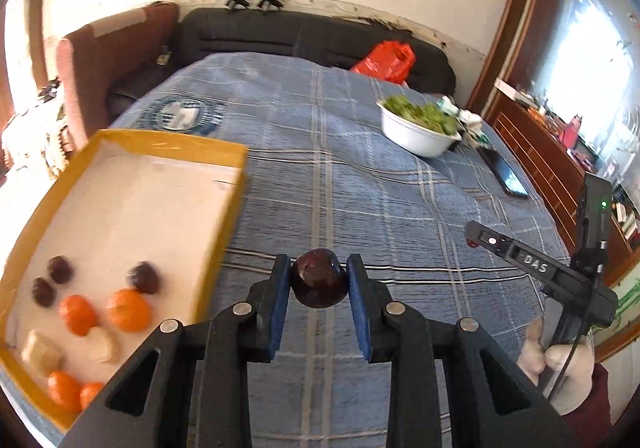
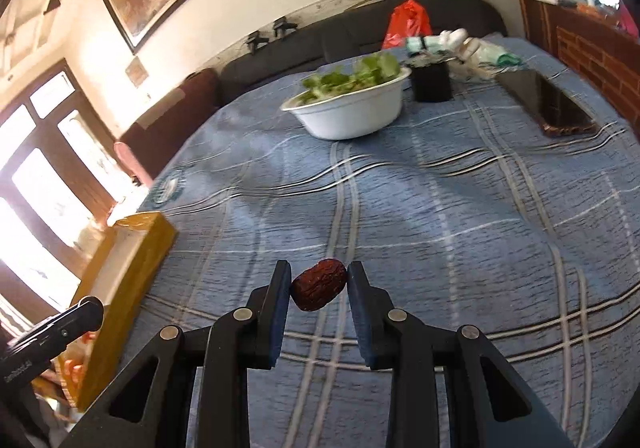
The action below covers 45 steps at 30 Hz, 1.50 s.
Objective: Organize fruits
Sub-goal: 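Carry the red date and dark plum with both tools over the tray, then open the right tool to drop the date while the left tool releases the plum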
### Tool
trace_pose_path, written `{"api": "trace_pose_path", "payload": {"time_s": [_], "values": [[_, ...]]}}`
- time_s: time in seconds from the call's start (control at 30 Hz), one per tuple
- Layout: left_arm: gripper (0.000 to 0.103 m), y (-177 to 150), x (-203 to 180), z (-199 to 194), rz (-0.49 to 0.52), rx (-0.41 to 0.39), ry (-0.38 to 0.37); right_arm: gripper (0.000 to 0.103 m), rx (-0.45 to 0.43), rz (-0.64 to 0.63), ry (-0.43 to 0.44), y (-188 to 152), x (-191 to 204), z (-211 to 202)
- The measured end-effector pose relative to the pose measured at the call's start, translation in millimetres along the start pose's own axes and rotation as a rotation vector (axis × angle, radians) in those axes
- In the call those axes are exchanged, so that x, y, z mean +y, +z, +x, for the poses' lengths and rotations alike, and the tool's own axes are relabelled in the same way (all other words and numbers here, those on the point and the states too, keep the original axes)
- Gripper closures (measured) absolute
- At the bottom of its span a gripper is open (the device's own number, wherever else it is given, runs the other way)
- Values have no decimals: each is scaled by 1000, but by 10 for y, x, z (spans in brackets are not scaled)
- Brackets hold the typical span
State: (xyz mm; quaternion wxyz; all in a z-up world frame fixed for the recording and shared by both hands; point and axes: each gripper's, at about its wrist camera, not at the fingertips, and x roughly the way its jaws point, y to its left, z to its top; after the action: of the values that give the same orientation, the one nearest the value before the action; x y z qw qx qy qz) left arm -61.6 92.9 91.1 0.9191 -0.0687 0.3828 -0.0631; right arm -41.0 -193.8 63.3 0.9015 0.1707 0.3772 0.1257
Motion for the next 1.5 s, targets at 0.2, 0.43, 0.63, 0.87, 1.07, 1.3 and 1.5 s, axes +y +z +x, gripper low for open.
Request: {"api": "trace_pose_path", "payload": {"time_s": [0.2, 0.43, 0.63, 0.87, 1.07, 1.3, 1.5], "values": [[75, -73, 661, -411, -54, -65, 115, 71, 47, -67, 73, -112, 576, -66], [75, -19, 1411, -581, -133, -70, 230, 71, 86, -257, 148, -196, 1615, -25], [75, 89, 1816, -373, -178, -18, 237, 71, 153, -388, 196, -391, 2382, 272], [75, 66, 2053, -175, -230, 20, 214, 71, 242, -473, 211, -701, 2840, 668], [74, 6, 2130, -158, -258, 19, 197, 70, 267, -484, 218, -784, 3057, 970], [51, -51, 2273, -380, -301, -22, 198, 70, 293, -511, 213, -864, 3233, 1209], [35, -86, 2309, -603, -333, -67, 212, 56, 285, -512, 216, -856, 3288, 1202]]}}
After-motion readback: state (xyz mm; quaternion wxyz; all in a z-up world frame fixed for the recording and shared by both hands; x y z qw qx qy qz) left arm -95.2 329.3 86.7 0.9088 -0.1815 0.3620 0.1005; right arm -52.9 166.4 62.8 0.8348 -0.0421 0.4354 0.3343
